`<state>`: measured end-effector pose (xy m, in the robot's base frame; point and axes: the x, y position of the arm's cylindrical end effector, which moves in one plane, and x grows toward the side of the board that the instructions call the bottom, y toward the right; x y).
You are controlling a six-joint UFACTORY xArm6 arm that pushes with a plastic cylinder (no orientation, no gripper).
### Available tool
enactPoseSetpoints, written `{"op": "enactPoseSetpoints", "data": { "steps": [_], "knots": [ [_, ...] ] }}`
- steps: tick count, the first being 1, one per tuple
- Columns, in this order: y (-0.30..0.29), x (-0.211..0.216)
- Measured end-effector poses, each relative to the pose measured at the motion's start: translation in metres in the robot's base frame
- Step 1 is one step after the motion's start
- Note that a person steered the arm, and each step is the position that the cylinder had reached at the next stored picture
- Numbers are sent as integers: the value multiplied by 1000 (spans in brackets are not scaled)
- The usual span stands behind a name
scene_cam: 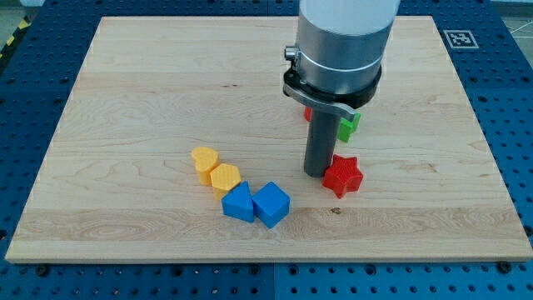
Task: Push red star to the bottom right
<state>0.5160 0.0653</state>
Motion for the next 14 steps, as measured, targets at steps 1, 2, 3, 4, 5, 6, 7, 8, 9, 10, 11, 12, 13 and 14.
{"op": "enactPoseSetpoints", "data": {
  "steps": [1, 2, 3, 4, 5, 6, 7, 8, 9, 10, 11, 12, 13, 14],
  "knots": [
    [19, 8],
    [34, 16],
    [43, 19],
    [53, 19],
    [66, 20],
    [83, 20],
    [92, 20],
    [76, 20],
    [61, 31],
    [61, 37],
    [77, 49],
    [93, 50],
    [113, 50],
    [123, 50]
  ]
}}
